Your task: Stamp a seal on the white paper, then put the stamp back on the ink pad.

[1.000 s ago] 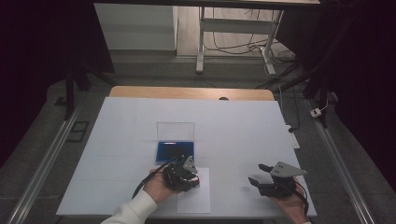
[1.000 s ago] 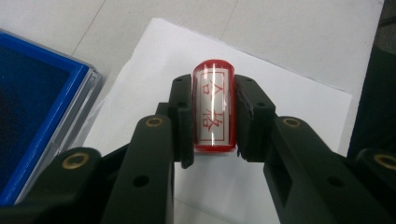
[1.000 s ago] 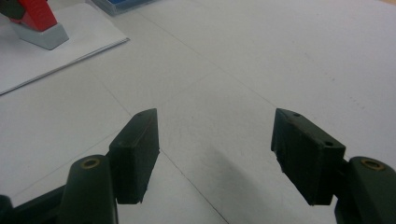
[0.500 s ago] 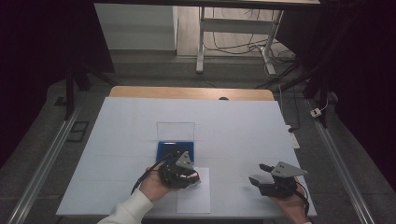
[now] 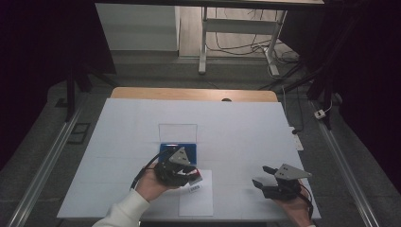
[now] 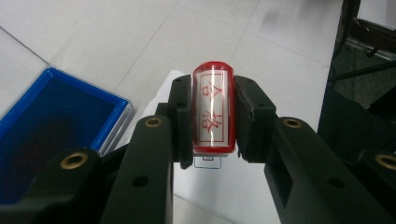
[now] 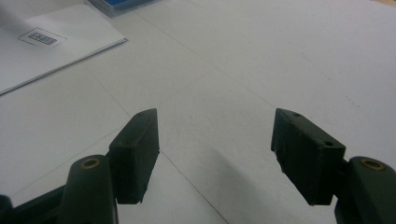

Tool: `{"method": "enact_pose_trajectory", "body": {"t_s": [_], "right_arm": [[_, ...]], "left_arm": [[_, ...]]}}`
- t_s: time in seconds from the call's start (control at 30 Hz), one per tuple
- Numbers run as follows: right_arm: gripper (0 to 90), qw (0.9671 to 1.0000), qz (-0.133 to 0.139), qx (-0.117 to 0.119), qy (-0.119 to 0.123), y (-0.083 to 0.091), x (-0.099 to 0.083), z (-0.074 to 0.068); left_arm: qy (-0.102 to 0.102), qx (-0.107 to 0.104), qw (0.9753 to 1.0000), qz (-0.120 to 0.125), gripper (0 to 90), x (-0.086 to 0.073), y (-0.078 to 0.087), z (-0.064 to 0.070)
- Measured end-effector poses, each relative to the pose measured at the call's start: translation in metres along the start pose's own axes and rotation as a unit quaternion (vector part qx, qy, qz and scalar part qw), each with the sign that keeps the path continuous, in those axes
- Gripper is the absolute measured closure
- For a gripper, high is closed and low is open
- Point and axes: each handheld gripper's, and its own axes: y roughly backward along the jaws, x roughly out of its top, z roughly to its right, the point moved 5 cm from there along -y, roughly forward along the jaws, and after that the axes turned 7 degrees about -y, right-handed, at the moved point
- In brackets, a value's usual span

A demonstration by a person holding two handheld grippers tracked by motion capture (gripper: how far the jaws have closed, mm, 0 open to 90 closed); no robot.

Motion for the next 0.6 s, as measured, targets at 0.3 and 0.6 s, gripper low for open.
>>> {"method": "enact_pose_trajectory", "body": {"t_s": [0.3,0.6], "right_arm": [[32.2,1.0000,0.001,0.002,0.000,0.000,0.000,0.000],[32.2,1.0000,0.001,0.001,0.001,-0.001,0.000,-0.001]], "left_arm": [[0.010,0.004,0.9998,0.017,69.9,0.002,0.010,-0.004],[0.018,0.011,0.9995,0.022,69.9,0.001,0.015,-0.009]]}}
